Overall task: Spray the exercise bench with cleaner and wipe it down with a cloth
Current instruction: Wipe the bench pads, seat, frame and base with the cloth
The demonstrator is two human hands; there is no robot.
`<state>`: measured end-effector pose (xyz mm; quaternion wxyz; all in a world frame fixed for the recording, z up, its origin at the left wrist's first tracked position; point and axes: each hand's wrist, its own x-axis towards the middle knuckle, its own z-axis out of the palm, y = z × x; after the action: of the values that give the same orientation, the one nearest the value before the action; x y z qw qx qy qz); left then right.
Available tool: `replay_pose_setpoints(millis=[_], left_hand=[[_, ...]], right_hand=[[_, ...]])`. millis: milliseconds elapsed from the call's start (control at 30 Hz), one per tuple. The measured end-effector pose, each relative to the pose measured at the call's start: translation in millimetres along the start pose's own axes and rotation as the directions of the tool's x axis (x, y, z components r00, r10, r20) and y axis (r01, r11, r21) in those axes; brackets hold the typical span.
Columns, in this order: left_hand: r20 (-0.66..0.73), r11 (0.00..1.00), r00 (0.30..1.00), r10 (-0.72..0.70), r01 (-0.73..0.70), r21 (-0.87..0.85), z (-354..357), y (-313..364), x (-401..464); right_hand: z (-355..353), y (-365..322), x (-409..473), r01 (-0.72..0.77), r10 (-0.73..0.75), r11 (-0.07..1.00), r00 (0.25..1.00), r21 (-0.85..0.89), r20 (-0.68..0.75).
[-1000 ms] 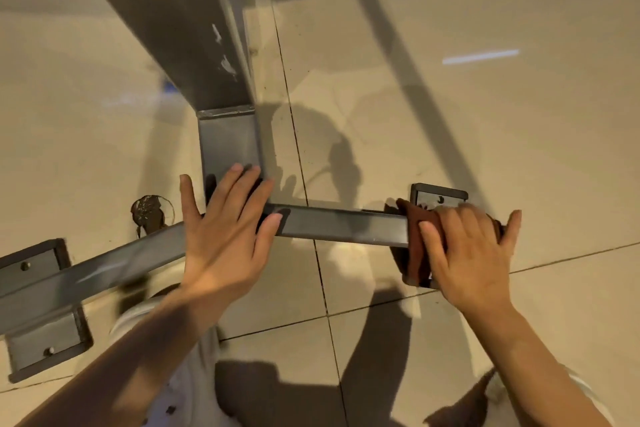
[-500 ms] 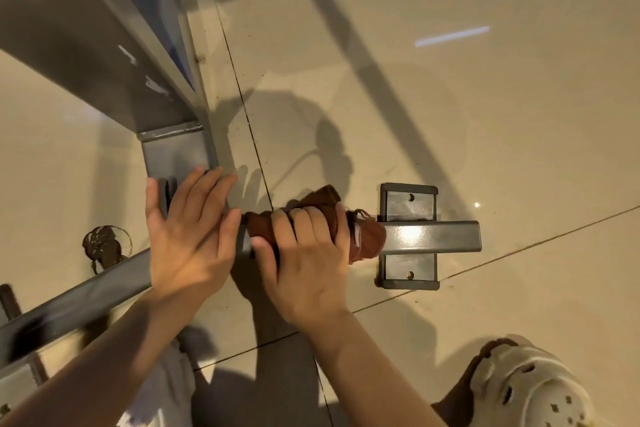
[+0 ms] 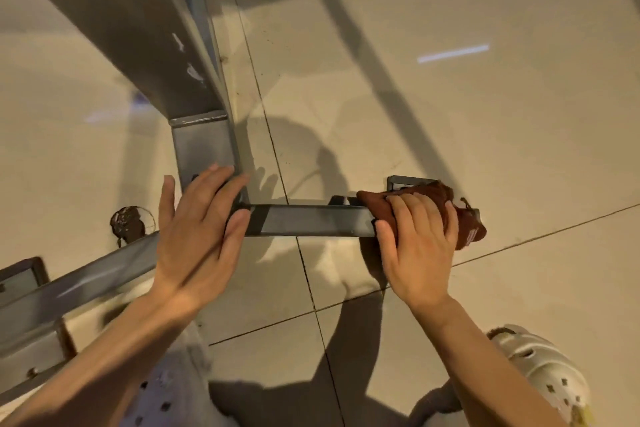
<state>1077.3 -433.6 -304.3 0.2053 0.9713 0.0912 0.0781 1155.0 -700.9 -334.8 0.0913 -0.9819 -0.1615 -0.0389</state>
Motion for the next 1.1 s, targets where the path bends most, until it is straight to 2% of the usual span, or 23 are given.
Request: replay_pose_setpoints(millis=[67, 267, 400, 467, 533, 567, 633, 700, 733, 767, 833, 867, 900, 1000, 1033, 1100], left_hand=[[-0.008, 0.999, 0.999, -0.054, 0.054, -0.007, -5, 3, -11], [-0.075, 0.954, 0.955, -0.286, 0.278, -0.110, -28, -10, -47], [-0.076, 0.922, 0.930, -0.361, 0.343, -0.180, -47, -26, -56], [-0.106, 0.920, 0.931, -0.350, 0.319, -0.228, -56, -30, -54], [-0.140, 0.913, 0.929, -0.342, 0.293, -0.285, -68, -30, -46], [-0.154, 0.909, 0.930, -0.335, 0.276, -0.311, -75, -29, -40], [-0.175, 0.909, 0.931, -0.321, 0.250, -0.334, -90, -27, -24], [-0.202, 0.886, 0.920, -0.336, 0.235, -0.401, -104, -26, -5], [-0.213, 0.853, 0.905, -0.368, 0.238, -0.464, -111, -26, 5], [-0.206, 0.807, 0.890, -0.406, 0.243, -0.539, -118, -27, 15], [-0.176, 0.711, 0.874, -0.453, 0.235, -0.663, -132, -31, 32], [-0.164, 0.683, 0.873, -0.460, 0.229, -0.694, -138, -35, 38], [-0.152, 0.669, 0.876, -0.457, 0.226, -0.708, -142, -37, 42], [-0.076, 0.658, 0.905, -0.419, 0.244, -0.713, -146, -38, 53], [-0.039, 0.653, 0.911, -0.410, 0.263, -0.710, -142, -37, 55], [0.019, 0.634, 0.915, -0.403, 0.294, -0.715, -131, -33, 58]], right_hand=[[7, -33, -2, 0.008, -0.008, 1.000, 1.000, 0.029, -0.015], [24, -135, 2, 0.177, -0.180, 0.977, 0.984, 0.120, 0.009], [22, -147, 9, 0.069, -0.056, 0.921, 0.997, 0.382, -0.043], [9, -155, 13, -0.079, 0.074, 0.796, 0.997, 0.600, 0.034], [-12, -174, 21, -0.288, 0.267, 0.512, 0.949, 0.809, 0.169], [-23, -185, 27, -0.329, 0.346, 0.360, 0.916, 0.873, 0.203], [-49, -212, 41, -0.225, 0.419, 0.159, 0.897, 0.961, 0.141], [-68, -242, 62, -0.025, 0.413, 0.059, 0.911, 0.998, -0.002], [-73, -258, 74, 0.079, 0.378, 0.089, 0.920, 0.993, -0.107], [-76, -273, 87, 0.188, 0.322, 0.188, 0.916, 0.964, -0.241], [-60, -300, 112, 0.336, 0.113, 0.519, 0.884, 0.786, -0.453], [-43, -306, 123, 0.350, 0.023, 0.669, 0.872, 0.656, -0.489], [-21, -306, 133, 0.351, -0.027, 0.755, 0.861, 0.555, -0.508], [27, -291, 139, 0.363, -0.048, 0.827, 0.807, 0.430, -0.589], [39, -287, 134, 0.356, -0.038, 0.825, 0.810, 0.439, -0.586], [57, -281, 120, 0.295, -0.004, 0.813, 0.865, 0.502, -0.502]])
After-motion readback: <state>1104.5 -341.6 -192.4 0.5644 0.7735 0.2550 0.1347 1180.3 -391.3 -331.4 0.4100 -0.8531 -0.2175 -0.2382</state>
